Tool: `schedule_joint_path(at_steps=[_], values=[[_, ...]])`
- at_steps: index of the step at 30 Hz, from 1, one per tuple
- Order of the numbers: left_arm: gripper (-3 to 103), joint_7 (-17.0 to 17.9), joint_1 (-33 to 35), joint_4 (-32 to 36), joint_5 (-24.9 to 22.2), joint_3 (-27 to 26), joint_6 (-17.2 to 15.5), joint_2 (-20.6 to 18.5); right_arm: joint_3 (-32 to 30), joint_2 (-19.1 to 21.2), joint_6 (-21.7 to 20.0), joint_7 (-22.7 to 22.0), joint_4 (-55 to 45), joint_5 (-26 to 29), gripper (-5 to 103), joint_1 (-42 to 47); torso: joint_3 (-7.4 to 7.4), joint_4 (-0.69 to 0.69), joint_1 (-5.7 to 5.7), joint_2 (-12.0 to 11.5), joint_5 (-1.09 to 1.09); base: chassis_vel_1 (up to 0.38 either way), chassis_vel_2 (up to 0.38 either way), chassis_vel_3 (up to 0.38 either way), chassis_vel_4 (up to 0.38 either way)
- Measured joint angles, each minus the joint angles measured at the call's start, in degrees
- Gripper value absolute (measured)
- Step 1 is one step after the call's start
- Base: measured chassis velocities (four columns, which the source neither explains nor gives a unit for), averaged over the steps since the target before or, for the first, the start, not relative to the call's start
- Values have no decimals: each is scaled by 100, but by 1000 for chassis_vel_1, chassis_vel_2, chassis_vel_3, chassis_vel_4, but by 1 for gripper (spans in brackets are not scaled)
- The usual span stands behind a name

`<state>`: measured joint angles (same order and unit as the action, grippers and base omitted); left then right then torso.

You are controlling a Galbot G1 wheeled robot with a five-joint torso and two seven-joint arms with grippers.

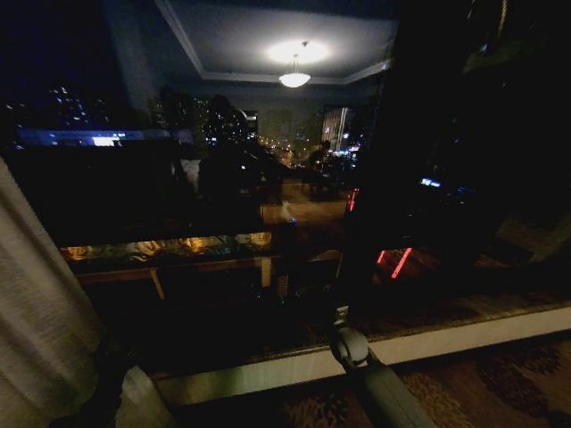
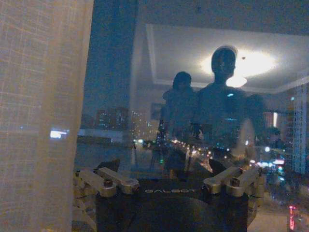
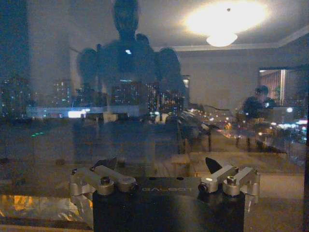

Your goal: Open the curtains by pulling them apart, changing their state from closed to fully open.

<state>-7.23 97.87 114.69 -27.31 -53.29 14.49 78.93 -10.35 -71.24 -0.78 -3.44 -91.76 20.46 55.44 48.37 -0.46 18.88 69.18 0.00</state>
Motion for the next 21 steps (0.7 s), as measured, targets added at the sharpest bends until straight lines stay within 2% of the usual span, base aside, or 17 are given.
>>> schedule_joint_path(at_steps=[10,21], values=[[100,5,-1,-1,-2,0,-5,-1,0,-1,0,0,0,0,100,0,0,1,0,0,-1,-108,-110,112,107],[100,5,-1,-3,-2,0,-6,-1,0,0,0,0,0,0,100,0,0,0,0,0,1,-283,-272,275,286]])
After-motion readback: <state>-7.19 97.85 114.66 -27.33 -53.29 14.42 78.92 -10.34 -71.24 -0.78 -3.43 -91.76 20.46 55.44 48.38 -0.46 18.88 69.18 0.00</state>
